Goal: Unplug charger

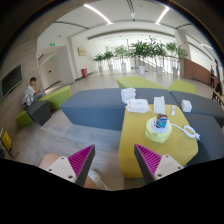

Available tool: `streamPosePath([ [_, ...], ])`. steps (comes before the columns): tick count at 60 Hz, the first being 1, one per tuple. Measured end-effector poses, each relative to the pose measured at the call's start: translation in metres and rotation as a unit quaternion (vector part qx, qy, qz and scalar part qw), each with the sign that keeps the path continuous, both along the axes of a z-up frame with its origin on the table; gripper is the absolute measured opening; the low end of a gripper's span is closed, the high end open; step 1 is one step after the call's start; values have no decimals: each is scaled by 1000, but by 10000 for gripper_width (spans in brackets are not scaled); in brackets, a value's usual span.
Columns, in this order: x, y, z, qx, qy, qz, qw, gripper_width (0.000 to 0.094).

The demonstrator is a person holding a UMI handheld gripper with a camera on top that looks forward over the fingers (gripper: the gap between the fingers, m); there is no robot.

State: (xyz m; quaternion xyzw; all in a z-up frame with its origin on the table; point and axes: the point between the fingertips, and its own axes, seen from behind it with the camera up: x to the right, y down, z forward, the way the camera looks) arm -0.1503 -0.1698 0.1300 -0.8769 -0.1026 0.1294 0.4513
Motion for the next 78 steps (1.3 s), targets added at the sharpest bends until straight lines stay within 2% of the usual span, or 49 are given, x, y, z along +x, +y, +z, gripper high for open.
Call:
streamPosePath([
  [1, -18, 3, 2, 2, -3, -3, 1000, 827],
  [4, 4, 5, 1, 7, -6, -5, 1000, 829],
  [5, -14, 9, 3, 9, -6, -8, 1000, 830],
  [6, 7, 9, 2, 10, -4, -8, 1000, 827],
  [7, -11, 13, 3, 10, -4, -13, 1000, 827],
  [13, 19, 35, -3, 7, -2, -40, 999, 821],
  [28, 115, 116, -28, 34, -53, -133, 989, 826],
  [41, 149, 203, -74, 51, -53, -150, 986, 821],
  [45, 140, 217, -85, 55, -40, -144, 987, 766],
  [46, 140, 223, -91, 55, -34, -139, 988, 719],
  [49, 144, 233, -93, 83, -24, -146, 986, 659],
  [50, 149, 233, -93, 90, -27, -151, 984, 535],
  [54, 147, 233, -92, 110, -27, -143, 983, 474],
  [58, 145, 232, -90, 105, -49, -125, 985, 406],
  [66, 145, 234, -87, 108, -55, -123, 985, 401],
  [68, 131, 231, -83, 119, -49, -105, 986, 322],
  [71, 134, 232, -85, 118, -68, -115, 984, 317],
  [74, 134, 234, -84, 132, -81, -110, 982, 309],
  [78, 134, 234, -83, 122, -70, -119, 983, 254],
])
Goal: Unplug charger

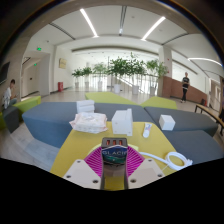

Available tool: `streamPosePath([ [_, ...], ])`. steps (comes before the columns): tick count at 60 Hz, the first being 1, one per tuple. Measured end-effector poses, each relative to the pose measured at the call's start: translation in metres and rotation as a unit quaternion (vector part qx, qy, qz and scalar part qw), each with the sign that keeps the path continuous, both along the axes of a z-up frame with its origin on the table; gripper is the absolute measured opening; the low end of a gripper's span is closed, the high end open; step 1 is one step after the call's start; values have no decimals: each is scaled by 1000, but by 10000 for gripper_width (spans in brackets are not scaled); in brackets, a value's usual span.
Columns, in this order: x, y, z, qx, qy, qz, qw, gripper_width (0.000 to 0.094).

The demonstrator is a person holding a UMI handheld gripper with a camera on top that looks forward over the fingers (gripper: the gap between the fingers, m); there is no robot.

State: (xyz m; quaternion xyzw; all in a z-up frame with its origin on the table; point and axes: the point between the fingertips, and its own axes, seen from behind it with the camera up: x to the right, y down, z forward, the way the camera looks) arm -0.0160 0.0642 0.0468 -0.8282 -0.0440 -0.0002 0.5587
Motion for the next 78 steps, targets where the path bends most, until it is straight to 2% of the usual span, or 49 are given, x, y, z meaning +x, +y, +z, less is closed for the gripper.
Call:
streamPosePath([
  [5, 2, -4, 15, -5, 19, 0, 1000, 227],
  [10, 19, -9, 95, 77, -5, -15, 997, 225],
  [13, 27, -7, 140, 105, 1, -15, 994, 224],
  [19, 60, -20, 195, 134, 5, -29, 991, 224],
  [23, 83, -22, 205, 128, -4, -39, 991, 222],
  [28, 97, -24, 171, 90, -5, -45, 995, 223],
  [33, 118, -27, 104, 22, -9, -58, 998, 221],
  [39, 126, -39, 20, -64, 0, -47, 997, 223],
  [43, 133, -49, -8, -104, -4, -44, 994, 224],
  [51, 133, -50, -54, -149, -19, -34, 988, 240],
  [53, 134, -46, -56, -145, -24, -33, 989, 251],
  [64, 136, -40, -52, -146, -41, -40, 988, 414],
  [67, 132, -41, -50, -151, -34, -39, 987, 552],
  [71, 125, -45, -42, -148, -16, -32, 988, 859],
  [78, 123, -57, -25, -141, -27, -31, 989, 848],
])
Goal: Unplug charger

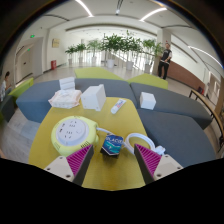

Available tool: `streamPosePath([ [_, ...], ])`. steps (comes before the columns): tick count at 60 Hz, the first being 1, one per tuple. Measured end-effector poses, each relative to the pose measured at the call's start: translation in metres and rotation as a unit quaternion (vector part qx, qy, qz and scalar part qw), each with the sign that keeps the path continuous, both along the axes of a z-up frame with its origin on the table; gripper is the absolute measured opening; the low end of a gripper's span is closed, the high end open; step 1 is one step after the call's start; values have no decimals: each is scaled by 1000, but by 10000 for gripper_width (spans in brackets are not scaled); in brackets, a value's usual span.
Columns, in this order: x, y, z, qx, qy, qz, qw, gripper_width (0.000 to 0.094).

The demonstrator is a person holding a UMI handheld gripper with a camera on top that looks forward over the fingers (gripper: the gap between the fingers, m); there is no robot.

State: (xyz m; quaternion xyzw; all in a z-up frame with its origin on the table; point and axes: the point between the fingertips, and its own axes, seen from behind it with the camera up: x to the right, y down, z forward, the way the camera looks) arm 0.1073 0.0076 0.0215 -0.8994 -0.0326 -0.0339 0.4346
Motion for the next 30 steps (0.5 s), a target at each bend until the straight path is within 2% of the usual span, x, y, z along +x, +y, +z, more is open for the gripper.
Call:
streamPosePath([
  [18, -4, -82, 88, 39, -15, 2, 999, 849],
  [30, -19, -136, 118, 59, -10, 13, 998, 848],
])
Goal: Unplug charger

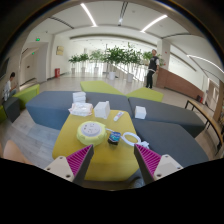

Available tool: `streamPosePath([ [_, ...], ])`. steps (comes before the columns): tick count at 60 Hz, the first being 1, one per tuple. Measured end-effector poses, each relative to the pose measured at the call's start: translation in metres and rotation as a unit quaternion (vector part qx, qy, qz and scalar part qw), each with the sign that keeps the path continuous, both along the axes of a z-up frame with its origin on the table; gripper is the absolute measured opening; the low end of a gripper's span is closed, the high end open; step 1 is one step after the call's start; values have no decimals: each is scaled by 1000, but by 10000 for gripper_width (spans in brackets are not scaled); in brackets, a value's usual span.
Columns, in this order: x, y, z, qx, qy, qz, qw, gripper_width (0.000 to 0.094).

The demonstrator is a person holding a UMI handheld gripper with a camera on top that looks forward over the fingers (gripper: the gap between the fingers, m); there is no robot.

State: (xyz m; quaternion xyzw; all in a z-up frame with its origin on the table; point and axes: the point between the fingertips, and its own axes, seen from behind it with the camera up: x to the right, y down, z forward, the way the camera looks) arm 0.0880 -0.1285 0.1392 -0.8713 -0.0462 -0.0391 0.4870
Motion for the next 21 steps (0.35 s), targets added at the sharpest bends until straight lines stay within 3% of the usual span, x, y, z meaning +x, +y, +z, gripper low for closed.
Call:
streamPosePath([
  [21, 10, -11, -9, 13, 39, -4, 999, 849],
])
